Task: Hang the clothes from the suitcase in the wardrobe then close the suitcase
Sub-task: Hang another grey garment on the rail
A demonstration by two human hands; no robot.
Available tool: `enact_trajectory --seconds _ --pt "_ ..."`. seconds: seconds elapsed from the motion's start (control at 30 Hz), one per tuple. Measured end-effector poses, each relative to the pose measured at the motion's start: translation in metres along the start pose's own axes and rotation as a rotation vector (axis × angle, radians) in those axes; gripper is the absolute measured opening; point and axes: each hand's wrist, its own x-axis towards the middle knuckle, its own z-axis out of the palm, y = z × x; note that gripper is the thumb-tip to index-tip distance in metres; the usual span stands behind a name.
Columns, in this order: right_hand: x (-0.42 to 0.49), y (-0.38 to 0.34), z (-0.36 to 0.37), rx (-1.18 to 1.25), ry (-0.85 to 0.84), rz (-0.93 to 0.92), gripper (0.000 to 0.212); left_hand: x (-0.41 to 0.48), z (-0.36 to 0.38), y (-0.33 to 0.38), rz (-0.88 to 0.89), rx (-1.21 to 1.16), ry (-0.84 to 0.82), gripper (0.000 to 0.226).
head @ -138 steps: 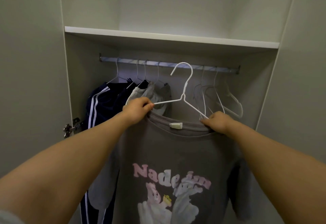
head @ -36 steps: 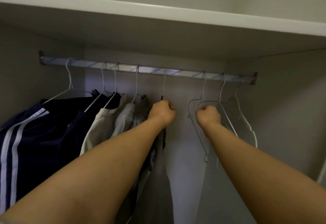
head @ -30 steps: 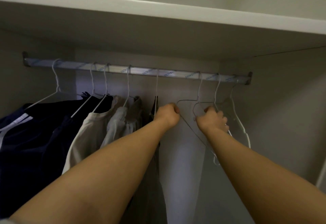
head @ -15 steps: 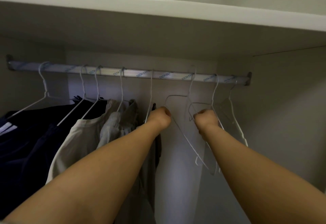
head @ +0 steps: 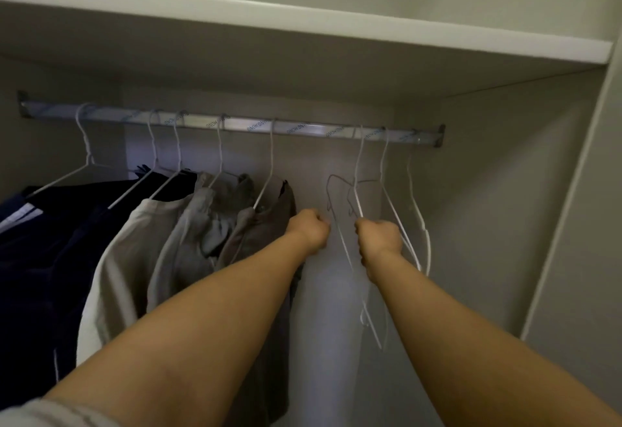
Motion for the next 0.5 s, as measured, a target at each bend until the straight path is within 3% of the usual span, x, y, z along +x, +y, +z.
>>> enact_trajectory --seconds 0.2,0.37,0.5 --pt "-0.043 0.044 -0.032 0.008 -0.038 0.061 0.014 -0.057 0.024 -0.018 -0.075 -0.026 -0.029 0.020" --pt "-0.090 0.084 -0.051 -0.009 -0.085 0.107 0.029 -0.104 0.041 -0.046 -0.144 -0.034 -0.043 0.024" --pt "-0.131 0.116 -0.067 -0.105 -0.102 0.137 0.029 -0.139 0.054 -0.070 -0.202 -0.051 -0.091 0.017"
